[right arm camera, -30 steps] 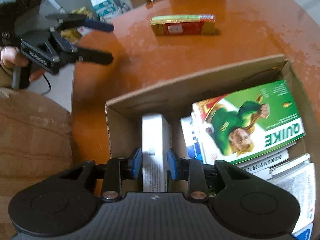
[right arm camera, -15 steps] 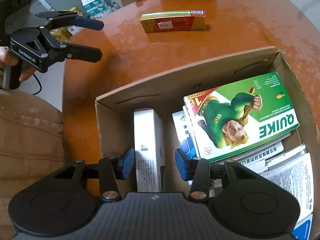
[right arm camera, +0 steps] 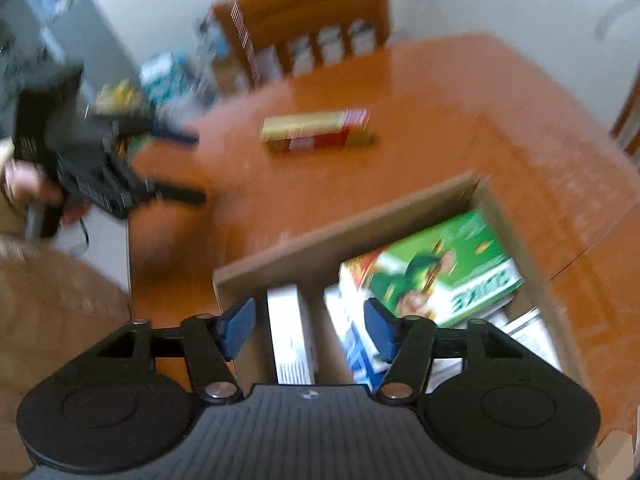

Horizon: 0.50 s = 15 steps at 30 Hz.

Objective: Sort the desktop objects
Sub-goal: 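Lower the white-teal box into the cardboard box and open the right gripper, then move the open right gripper to the gold box on the table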

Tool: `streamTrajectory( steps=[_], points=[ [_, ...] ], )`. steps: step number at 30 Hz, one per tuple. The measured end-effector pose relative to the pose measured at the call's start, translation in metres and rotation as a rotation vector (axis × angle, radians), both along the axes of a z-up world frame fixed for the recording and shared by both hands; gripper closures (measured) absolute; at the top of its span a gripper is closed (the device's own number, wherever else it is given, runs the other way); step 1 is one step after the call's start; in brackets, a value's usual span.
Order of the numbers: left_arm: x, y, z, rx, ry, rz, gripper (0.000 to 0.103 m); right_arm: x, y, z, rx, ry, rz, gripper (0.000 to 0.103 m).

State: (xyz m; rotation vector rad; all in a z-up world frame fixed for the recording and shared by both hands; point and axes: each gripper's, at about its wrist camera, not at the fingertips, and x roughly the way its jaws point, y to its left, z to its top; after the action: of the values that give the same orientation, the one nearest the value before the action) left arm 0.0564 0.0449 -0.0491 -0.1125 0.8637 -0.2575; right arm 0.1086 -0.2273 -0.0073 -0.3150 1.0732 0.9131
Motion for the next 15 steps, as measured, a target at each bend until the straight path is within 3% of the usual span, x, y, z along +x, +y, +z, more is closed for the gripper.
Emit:
streamTrajectory(
  steps=[2, 5, 9, 12, 15],
  points=[
    [0.007, 0.007, 0.000, 0.003, -0.008, -0.015, 0.000, -0.006, -0.001, 0.014, 0.048, -0.041, -0.071, 0.021],
    [0.022, 0.022, -0.001, -0.008, -0.018, -0.051, 0.000, -0.018, 0.003, 0.028, 0.120, -0.073, -0.180, 0.020],
    [0.046, 0.044, -0.008, -0.066, -0.017, -0.161, 0.000, -0.022, 0.017, 0.030, 0.206, -0.056, -0.405, 0.018],
    [0.064, 0.055, -0.015, -0.041, -0.024, -0.210, 0.000, -0.018, 0.027, 0.025, 0.225, -0.040, -0.622, 0.014],
    [0.082, 0.065, -0.024, -0.023, -0.017, -0.257, 0.000, -0.015, 0.037, 0.019, 0.306, 0.005, -0.773, 0.014]
  ],
)
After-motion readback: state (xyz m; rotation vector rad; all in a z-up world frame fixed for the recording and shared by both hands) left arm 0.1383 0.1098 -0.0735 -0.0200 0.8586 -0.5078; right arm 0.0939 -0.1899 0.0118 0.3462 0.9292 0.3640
